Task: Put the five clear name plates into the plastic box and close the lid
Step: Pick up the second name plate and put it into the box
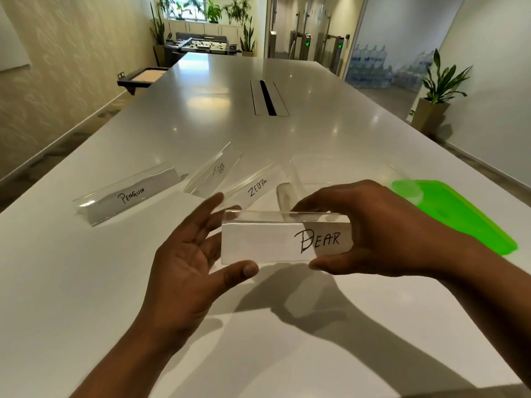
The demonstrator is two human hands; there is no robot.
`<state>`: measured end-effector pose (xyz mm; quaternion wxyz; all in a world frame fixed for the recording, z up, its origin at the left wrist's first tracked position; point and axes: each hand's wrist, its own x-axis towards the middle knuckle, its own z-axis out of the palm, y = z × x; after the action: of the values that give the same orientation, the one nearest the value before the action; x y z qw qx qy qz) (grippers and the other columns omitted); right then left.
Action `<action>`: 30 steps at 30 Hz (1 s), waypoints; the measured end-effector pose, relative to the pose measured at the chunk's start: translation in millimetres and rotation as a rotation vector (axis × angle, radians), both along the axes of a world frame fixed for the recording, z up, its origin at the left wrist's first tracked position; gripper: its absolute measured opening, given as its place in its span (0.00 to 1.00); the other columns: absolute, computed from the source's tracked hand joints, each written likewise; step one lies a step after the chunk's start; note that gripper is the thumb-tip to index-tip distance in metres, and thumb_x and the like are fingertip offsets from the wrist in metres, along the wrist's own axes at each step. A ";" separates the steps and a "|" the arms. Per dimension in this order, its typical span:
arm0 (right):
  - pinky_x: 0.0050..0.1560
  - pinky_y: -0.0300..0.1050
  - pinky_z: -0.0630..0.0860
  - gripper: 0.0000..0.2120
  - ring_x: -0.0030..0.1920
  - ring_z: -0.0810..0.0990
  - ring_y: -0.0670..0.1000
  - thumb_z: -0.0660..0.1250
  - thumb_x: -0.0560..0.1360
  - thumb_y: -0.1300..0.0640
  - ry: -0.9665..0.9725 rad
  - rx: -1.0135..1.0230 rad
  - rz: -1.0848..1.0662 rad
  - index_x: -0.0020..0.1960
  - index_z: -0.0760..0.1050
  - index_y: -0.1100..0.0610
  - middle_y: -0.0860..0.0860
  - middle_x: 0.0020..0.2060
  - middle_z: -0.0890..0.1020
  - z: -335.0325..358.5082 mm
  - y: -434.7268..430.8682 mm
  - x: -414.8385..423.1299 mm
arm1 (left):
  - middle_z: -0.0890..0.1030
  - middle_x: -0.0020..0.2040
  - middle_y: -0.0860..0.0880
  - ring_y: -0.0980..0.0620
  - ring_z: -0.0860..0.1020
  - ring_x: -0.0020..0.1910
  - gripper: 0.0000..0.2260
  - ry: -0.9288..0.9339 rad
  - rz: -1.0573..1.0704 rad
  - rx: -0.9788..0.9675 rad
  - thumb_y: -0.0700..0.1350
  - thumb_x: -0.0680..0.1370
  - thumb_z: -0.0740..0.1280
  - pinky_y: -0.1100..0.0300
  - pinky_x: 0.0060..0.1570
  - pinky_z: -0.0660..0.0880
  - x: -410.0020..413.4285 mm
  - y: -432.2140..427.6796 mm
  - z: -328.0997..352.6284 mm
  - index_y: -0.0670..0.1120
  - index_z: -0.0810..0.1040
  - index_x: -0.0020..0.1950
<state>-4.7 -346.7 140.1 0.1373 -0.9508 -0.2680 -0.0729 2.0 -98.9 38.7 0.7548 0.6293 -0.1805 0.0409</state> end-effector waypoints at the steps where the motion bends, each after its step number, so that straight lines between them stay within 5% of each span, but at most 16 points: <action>1: 0.48 0.51 0.78 0.31 0.51 0.80 0.45 0.76 0.61 0.40 -0.012 -0.007 -0.004 0.62 0.75 0.44 0.41 0.54 0.82 2.4 -1.6 1.7 | 0.79 0.67 0.54 0.51 0.78 0.65 0.43 -0.008 0.003 0.047 0.57 0.57 0.83 0.50 0.58 0.78 3.3 3.0 -2.6 0.61 0.71 0.70; 5: 0.48 0.51 0.79 0.31 0.50 0.81 0.47 0.75 0.60 0.40 -0.025 0.023 -0.039 0.61 0.74 0.44 0.41 0.53 0.82 15.9 -15.3 16.2 | 0.72 0.68 0.68 0.66 0.71 0.67 0.40 -0.073 0.224 0.620 0.75 0.61 0.69 0.61 0.61 0.69 21.3 15.4 -21.5 0.70 0.63 0.71; 8: 0.49 0.43 0.78 0.34 0.50 0.80 0.45 0.78 0.60 0.45 -0.056 0.016 -0.075 0.64 0.72 0.44 0.39 0.53 0.79 23.3 -31.6 34.3 | 0.66 0.76 0.56 0.55 0.66 0.74 0.41 -0.083 0.329 1.049 0.74 0.69 0.59 0.53 0.74 0.59 32.9 22.5 -49.5 0.57 0.58 0.78; 12: 0.50 0.48 0.78 0.35 0.50 0.79 0.50 0.80 0.59 0.48 -0.114 -0.079 -0.161 0.64 0.74 0.48 0.47 0.55 0.81 26.0 -62.2 68.0 | 0.54 0.81 0.51 0.53 0.51 0.80 0.45 -0.032 0.289 1.329 0.74 0.70 0.46 0.50 0.78 0.48 41.3 26.8 -75.6 0.49 0.51 0.80; 19: 0.44 0.40 0.73 0.31 0.44 0.78 0.49 0.82 0.58 0.50 -0.055 -0.207 -0.287 0.59 0.76 0.49 0.51 0.52 0.84 15.0 -107.7 116.9 | 0.55 0.81 0.53 0.55 0.51 0.79 0.44 -0.071 0.309 1.375 0.75 0.71 0.43 0.49 0.77 0.48 43.8 27.3 -79.7 0.49 0.55 0.80; 30: 0.47 0.50 0.80 0.29 0.45 0.80 0.49 0.82 0.57 0.47 0.121 -0.281 -0.346 0.54 0.75 0.44 0.45 0.47 0.83 -15.3 -119.8 144.6 | 0.56 0.80 0.53 0.56 0.51 0.79 0.45 -0.055 0.319 1.364 0.75 0.70 0.44 0.50 0.78 0.48 43.2 26.1 -76.2 0.48 0.56 0.80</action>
<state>139.9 -466.4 124.8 0.0049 -0.9950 -0.1000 0.0000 45.2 -72.8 -37.4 0.1712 0.9801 -0.0902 0.0446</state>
